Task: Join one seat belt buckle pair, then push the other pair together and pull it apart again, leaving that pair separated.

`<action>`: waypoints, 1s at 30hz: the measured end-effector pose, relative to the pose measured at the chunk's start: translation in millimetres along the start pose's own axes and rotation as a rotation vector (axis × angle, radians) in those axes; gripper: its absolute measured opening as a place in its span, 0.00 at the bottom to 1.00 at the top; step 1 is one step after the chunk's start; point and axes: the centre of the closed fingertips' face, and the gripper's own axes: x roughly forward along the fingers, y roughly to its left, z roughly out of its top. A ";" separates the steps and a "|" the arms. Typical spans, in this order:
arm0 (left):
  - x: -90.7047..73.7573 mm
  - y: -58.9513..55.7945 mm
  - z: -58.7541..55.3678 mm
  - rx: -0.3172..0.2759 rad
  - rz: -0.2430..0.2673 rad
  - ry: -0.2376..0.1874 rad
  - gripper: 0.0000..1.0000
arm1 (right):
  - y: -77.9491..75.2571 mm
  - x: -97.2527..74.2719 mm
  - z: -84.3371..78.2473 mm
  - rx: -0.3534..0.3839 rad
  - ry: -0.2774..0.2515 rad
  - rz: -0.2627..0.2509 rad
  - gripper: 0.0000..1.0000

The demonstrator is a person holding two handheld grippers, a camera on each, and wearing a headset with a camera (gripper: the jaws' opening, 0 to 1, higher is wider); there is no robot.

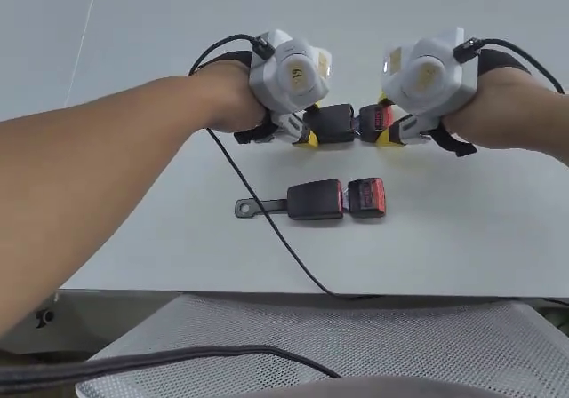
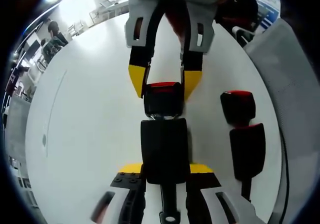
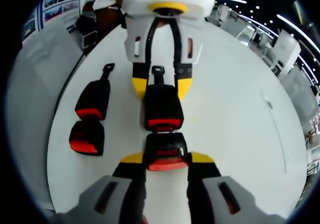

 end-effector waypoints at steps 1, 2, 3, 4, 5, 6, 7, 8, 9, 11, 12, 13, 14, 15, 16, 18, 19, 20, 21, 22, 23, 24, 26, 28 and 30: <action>0.1 0.1 0.0 0.000 -0.001 0.000 0.31 | 0.4 0.0 0.2 0.000 0.001 -0.001 0.28; 0.1 0.3 0.0 -0.001 -0.001 -0.001 0.31 | 0.5 0.0 0.0 -0.003 0.006 -0.004 0.28; 0.2 0.3 0.1 -0.002 -0.001 -0.002 0.31 | 0.5 -0.2 -0.3 -0.003 0.008 -0.006 0.29; 0.2 0.4 0.2 -0.002 0.000 -0.003 0.31 | 0.4 -0.2 -0.3 -0.002 0.008 -0.008 0.29; 0.2 0.4 0.3 -0.001 0.001 -0.003 0.31 | 0.7 -0.5 -0.6 -0.002 0.008 -0.008 0.29; 0.2 0.5 0.3 -0.002 0.002 -0.003 0.31 | 0.4 -0.4 -0.5 -0.002 0.008 -0.009 0.29; 0.2 0.4 0.3 -0.002 0.002 -0.004 0.31 | 0.7 -0.7 -0.6 -0.002 0.009 -0.010 0.29; 0.1 0.3 0.4 -0.003 0.003 -0.005 0.31 | 0.7 -0.7 -0.7 -0.003 0.009 -0.011 0.29; 0.2 0.3 0.4 -0.003 0.003 -0.005 0.31 | 0.9 -1.0 -1.0 -0.003 0.008 -0.012 0.29; 0.3 0.3 0.5 -0.005 0.001 -0.004 0.31 | 0.6 -0.7 -1.5 -0.002 0.004 -0.014 0.29; 0.4 0.3 0.5 -0.007 0.000 -0.003 0.31 | 0.4 -0.5 -1.4 -0.002 0.004 -0.014 0.29; 0.3 0.3 0.5 -0.008 0.000 -0.003 0.31 | 0.5 -0.5 -1.4 -0.004 0.004 -0.015 0.29; 0.3 0.2 0.4 -0.010 0.000 -0.005 0.31 | 0.6 -0.6 -1.3 -0.006 0.004 -0.016 0.29; 0.1 0.1 0.3 -0.011 -0.001 -0.009 0.31 | 0.8 -1.0 -1.7 -0.008 0.004 -0.017 0.30; -0.1 0.1 0.3 -0.012 -0.001 -0.014 0.31 | 0.7 -1.1 -1.6 -0.008 0.004 -0.018 0.30; -0.5 -0.1 0.4 -0.014 0.002 -0.019 0.31 | 0.7 -1.5 -1.9 -0.005 0.001 -0.019 0.30; -0.5 -0.1 0.5 -0.013 0.003 -0.019 0.31 | 0.8 -1.9 -2.2 -0.003 0.000 -0.019 0.30; -0.4 0.1 0.4 -0.011 0.003 -0.016 0.31 | 0.6 -1.8 -2.1 -0.002 -0.002 -0.018 0.30; -0.4 0.0 0.4 -0.011 0.002 -0.014 0.31 | 0.7 -2.0 -2.1 0.000 -0.003 -0.018 0.30; -0.4 0.0 0.4 -0.010 0.001 -0.011 0.31 | 0.5 -2.1 -2.1 0.002 -0.003 -0.017 0.30; -0.4 0.0 0.3 -0.010 0.001 -0.010 0.31 | 0.6 -2.4 -2.6 0.004 -0.001 -0.018 0.30; -0.5 0.1 0.2 -0.012 0.001 -0.010 0.31 | 0.5 -3.0 -3.6 0.003 0.004 -0.019 0.30; -0.6 0.4 0.1 -0.017 0.002 -0.015 0.31 | -0.7 -5.4 -7.4 0.008 0.009 -0.020 0.30; -0.9 0.5 -0.4 -0.020 0.004 -0.019 0.31 | -1.1 -7.9 -11.4 0.001 0.018 -0.023 0.30; -1.2 0.5 -0.2 -0.024 0.007 -0.025 0.31 | -1.9 -11.4 -14.2 0.000 0.017 -0.023 0.30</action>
